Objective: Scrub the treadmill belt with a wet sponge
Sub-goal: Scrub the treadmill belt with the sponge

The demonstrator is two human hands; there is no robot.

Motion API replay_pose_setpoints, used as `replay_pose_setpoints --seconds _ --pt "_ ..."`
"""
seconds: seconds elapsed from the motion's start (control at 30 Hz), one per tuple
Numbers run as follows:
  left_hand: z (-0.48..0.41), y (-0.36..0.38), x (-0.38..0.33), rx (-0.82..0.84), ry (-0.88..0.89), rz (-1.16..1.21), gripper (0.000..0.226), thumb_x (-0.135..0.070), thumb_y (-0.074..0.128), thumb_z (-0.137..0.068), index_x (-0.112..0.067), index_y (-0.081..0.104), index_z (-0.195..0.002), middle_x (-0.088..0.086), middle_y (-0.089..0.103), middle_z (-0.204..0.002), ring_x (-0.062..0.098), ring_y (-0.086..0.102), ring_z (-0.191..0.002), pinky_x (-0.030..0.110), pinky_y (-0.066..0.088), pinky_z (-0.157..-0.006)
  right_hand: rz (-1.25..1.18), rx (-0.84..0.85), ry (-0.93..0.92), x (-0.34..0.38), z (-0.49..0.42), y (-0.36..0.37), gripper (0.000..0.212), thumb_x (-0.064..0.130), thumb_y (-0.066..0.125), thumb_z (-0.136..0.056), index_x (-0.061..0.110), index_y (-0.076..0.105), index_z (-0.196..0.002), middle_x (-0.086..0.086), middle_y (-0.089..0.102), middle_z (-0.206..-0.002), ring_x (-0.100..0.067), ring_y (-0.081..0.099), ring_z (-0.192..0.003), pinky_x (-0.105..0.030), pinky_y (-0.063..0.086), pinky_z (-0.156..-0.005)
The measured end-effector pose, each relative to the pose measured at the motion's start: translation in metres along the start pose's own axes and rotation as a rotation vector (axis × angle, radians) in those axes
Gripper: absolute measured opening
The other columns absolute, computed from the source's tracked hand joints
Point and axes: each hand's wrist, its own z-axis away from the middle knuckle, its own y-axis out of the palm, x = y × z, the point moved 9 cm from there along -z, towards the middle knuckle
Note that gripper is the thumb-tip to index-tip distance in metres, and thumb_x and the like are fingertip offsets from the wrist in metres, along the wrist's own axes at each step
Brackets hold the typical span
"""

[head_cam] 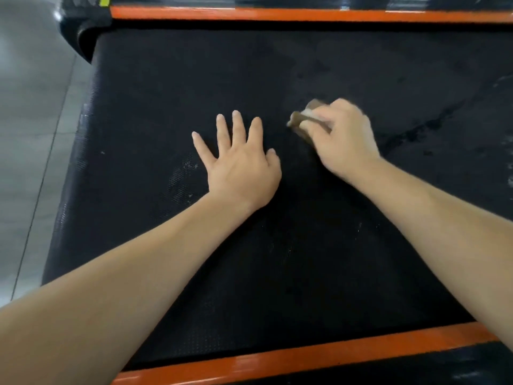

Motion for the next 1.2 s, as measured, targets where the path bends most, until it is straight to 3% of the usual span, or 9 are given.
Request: replay_pose_setpoints --seconds 0.13,0.3,0.4,0.47,0.63,0.8,0.97,1.1,1.2 --pt "-0.002 0.006 -0.002 -0.035 -0.011 -0.086 0.063 -0.046 0.023 -0.105 -0.025 0.013 -0.163 0.009 -0.003 -0.172 0.032 -0.013 -0.157 0.069 -0.013 -0.118 -0.038 0.089 -0.179 0.006 0.003 0.001 0.03 0.046 0.053 -0.094 0.025 0.075 -0.097 0.004 0.051 -0.081 -0.022 0.052 -0.083 -0.041 0.042 -0.076" --pt "0.0 0.008 -0.004 -0.061 -0.006 -0.117 0.064 -0.055 0.017 -0.104 -0.031 0.012 -0.163 0.009 -0.002 -0.172 0.033 -0.013 -0.157 0.07 -0.013 -0.118 0.008 -0.048 0.048 -0.04 -0.069 -0.005 0.029 0.044 0.053 -0.097 0.029 0.074 -0.109 -0.002 0.059 -0.096 -0.03 0.059 -0.099 -0.045 0.046 -0.086" --pt "-0.002 0.01 -0.005 -0.037 -0.018 -0.162 0.067 -0.059 0.017 -0.103 -0.029 0.011 -0.163 0.011 -0.002 -0.172 0.034 -0.013 -0.157 0.07 -0.012 -0.117 -0.08 0.061 -0.211 -0.002 -0.041 0.013 0.023 0.04 0.058 -0.096 0.028 0.075 -0.104 0.001 0.053 -0.087 -0.023 0.053 -0.087 -0.042 0.042 -0.08" --pt "-0.005 0.01 -0.006 -0.009 -0.033 -0.162 0.066 -0.058 0.02 -0.104 -0.026 0.012 -0.162 0.013 -0.002 -0.172 0.035 -0.014 -0.156 0.071 -0.012 -0.117 -0.107 0.114 -0.278 0.001 -0.042 0.013 0.023 0.043 0.059 -0.095 0.03 0.076 -0.102 0.004 0.053 -0.086 -0.021 0.053 -0.087 -0.045 0.044 -0.081" --pt "-0.015 0.011 -0.013 0.006 -0.122 -0.103 0.063 -0.057 0.021 -0.104 -0.034 0.009 -0.161 0.009 -0.008 -0.172 0.037 -0.019 -0.155 0.077 -0.016 -0.11 -0.02 -0.042 -0.022 -0.033 -0.106 0.01 0.027 0.048 0.056 -0.094 0.031 0.074 -0.103 -0.001 0.06 -0.094 -0.031 0.059 -0.099 -0.044 0.044 -0.085" --pt "-0.015 0.016 -0.014 -0.036 -0.108 -0.158 0.065 -0.062 0.014 -0.101 -0.039 0.004 -0.162 0.006 -0.01 -0.172 0.037 -0.019 -0.155 0.078 -0.015 -0.111 -0.101 0.117 -0.301 0.0 -0.072 0.026 0.027 0.047 0.057 -0.096 0.032 0.075 -0.108 0.002 0.056 -0.094 -0.023 0.055 -0.093 -0.042 0.042 -0.085" --pt "-0.014 0.015 -0.014 -0.06 -0.105 -0.176 0.065 -0.062 0.011 -0.101 -0.038 0.002 -0.162 0.007 -0.01 -0.172 0.037 -0.019 -0.155 0.077 -0.013 -0.112 -0.065 -0.057 -0.012 -0.041 -0.133 0.014 0.028 0.047 0.057 -0.094 0.033 0.074 -0.111 -0.003 0.066 -0.11 -0.03 0.059 -0.108 -0.048 0.046 -0.096" --pt "-0.014 0.015 -0.015 -0.077 -0.088 -0.19 0.068 -0.062 0.008 -0.099 -0.036 0.003 -0.162 0.01 -0.007 -0.172 0.039 -0.017 -0.155 0.074 -0.013 -0.115 -0.121 0.117 -0.288 -0.006 -0.113 0.037 0.027 0.048 0.058 -0.094 0.031 0.075 -0.105 0.001 0.057 -0.093 -0.025 0.056 -0.092 -0.043 0.044 -0.086" --pt "-0.014 0.016 -0.017 -0.092 -0.076 -0.18 0.069 -0.061 0.009 -0.099 -0.035 0.004 -0.162 0.011 -0.006 -0.172 0.04 -0.017 -0.155 0.071 -0.012 -0.117 -0.056 0.016 -0.14 -0.031 -0.146 0.023 0.029 0.048 0.056 -0.094 0.03 0.075 -0.107 -0.002 0.064 -0.1 -0.03 0.06 -0.104 -0.046 0.045 -0.093"
